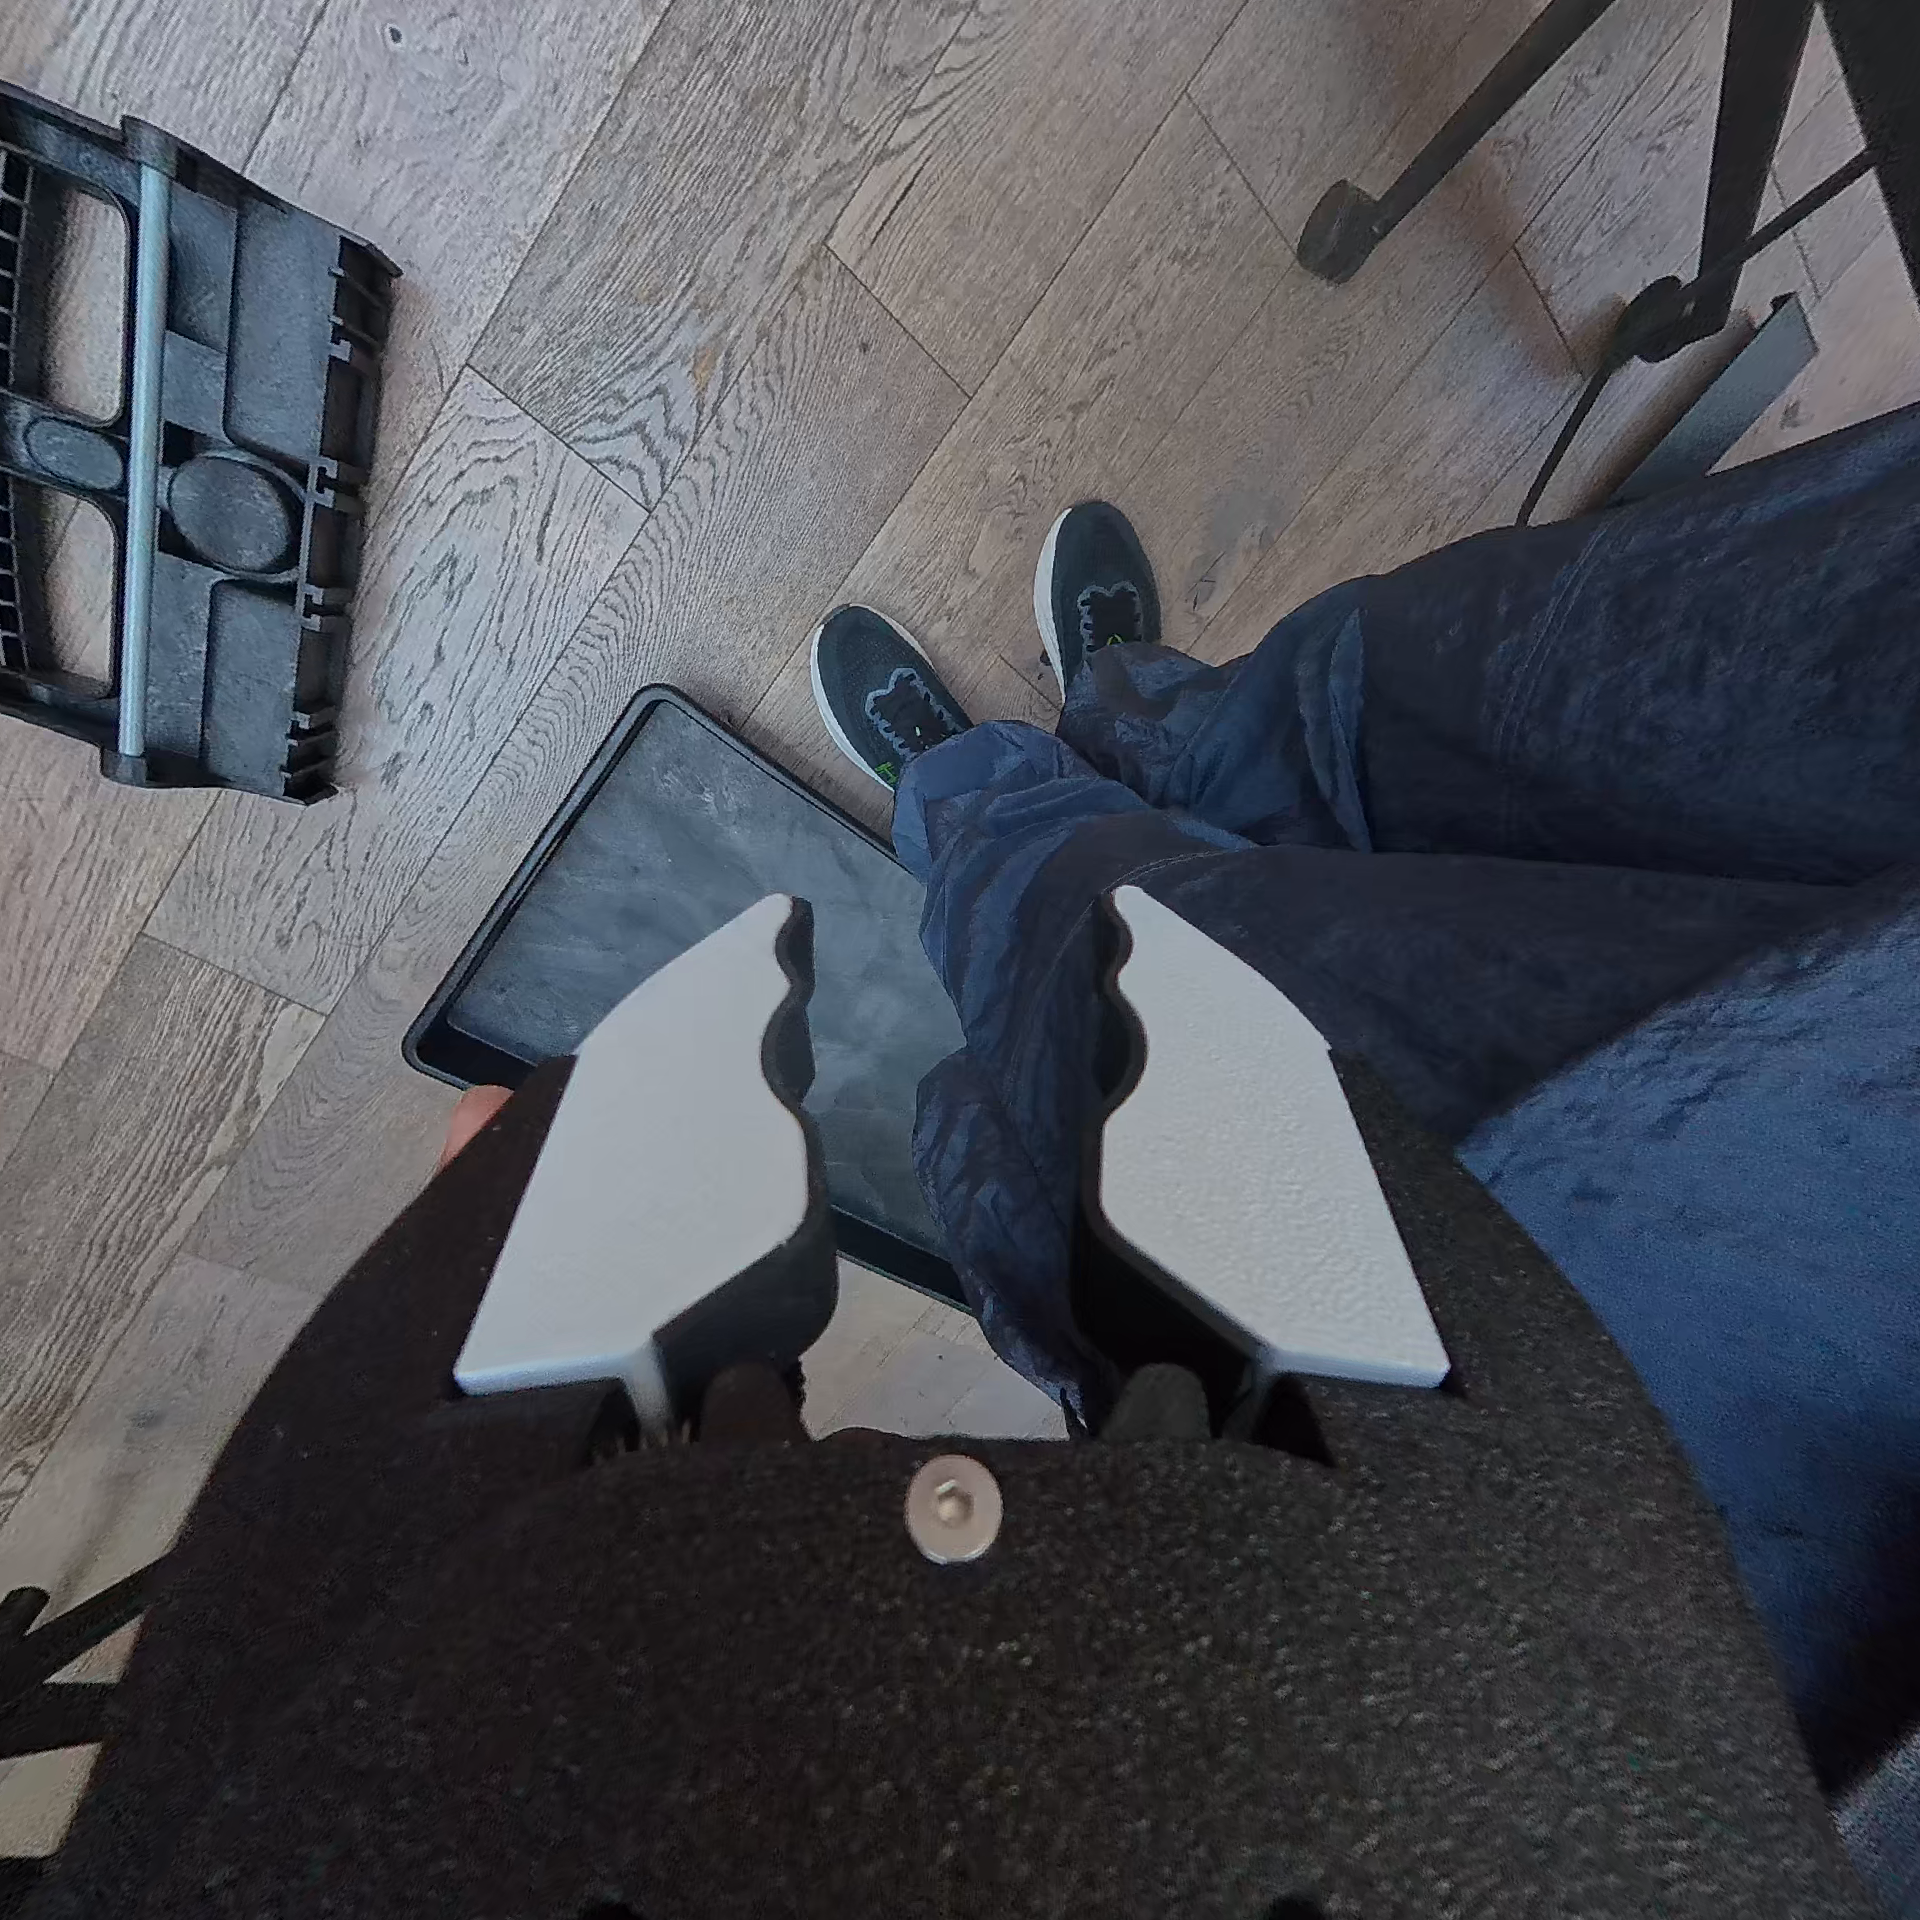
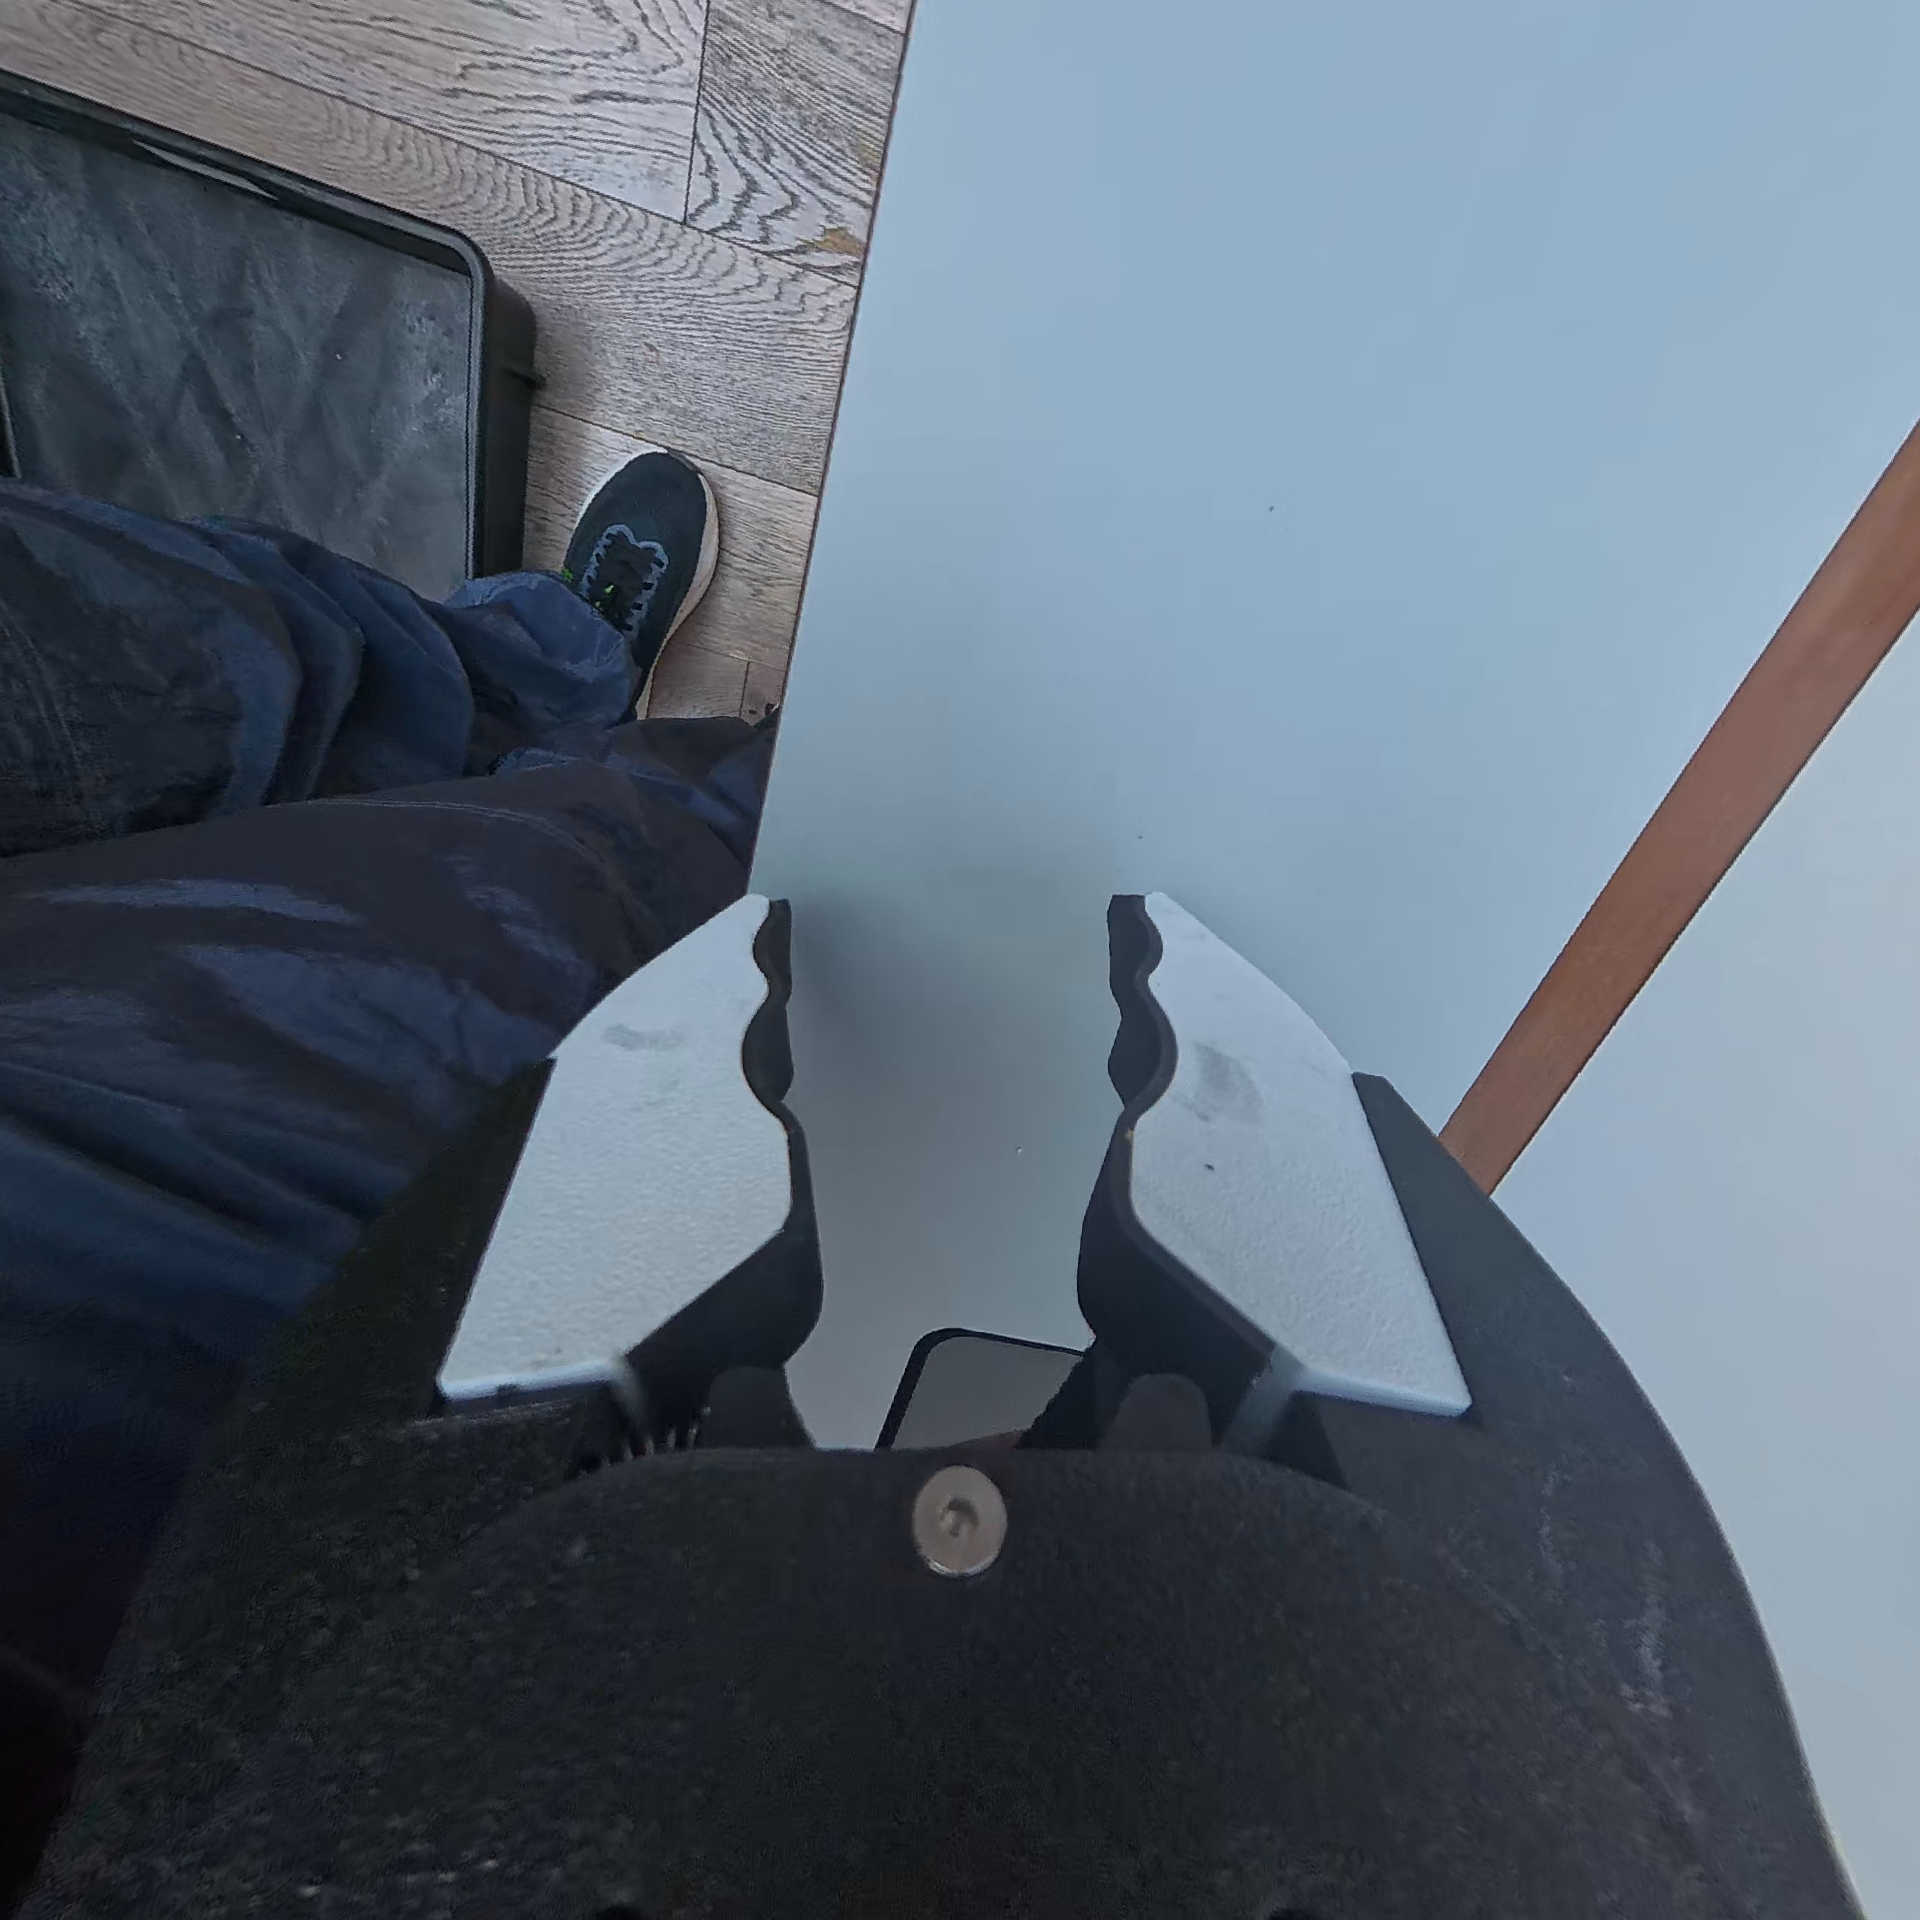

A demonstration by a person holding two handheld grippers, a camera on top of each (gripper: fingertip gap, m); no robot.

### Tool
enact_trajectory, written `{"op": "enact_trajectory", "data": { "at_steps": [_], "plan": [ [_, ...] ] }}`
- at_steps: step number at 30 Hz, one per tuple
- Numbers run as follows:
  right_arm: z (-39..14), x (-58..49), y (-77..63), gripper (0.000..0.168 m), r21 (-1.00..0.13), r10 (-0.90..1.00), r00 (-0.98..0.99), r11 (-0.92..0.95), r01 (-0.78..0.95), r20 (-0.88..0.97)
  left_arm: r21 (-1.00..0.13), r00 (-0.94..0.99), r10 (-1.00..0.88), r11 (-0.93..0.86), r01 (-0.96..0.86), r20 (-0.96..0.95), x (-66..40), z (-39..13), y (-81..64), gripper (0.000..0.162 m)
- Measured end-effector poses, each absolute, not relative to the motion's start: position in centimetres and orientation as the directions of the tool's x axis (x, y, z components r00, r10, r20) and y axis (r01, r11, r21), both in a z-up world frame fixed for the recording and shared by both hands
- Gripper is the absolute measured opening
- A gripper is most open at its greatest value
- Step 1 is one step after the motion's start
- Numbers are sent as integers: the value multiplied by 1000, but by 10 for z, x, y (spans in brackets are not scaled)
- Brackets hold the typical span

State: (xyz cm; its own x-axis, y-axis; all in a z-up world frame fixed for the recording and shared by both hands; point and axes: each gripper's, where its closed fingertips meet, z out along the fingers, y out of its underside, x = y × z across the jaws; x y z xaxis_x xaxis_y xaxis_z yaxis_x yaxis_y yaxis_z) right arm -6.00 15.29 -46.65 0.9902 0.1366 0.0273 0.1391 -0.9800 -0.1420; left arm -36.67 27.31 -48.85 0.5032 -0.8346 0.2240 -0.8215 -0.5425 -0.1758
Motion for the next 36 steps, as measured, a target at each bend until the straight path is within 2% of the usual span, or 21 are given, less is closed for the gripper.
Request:
{"op": "enact_trajectory", "data": {
  "at_steps": [11,36],
  "plan": [
    [-467,-58,175,60,-99,212,975,-971,217,61,-162,599,-760,-643,-748,253,-394,-498,271,53],
    [-461,-60,184,58,-135,56,994,-989,68,93,-159,548,-799,-592,-790,250,-415,-498,309,53]
  ]
}}
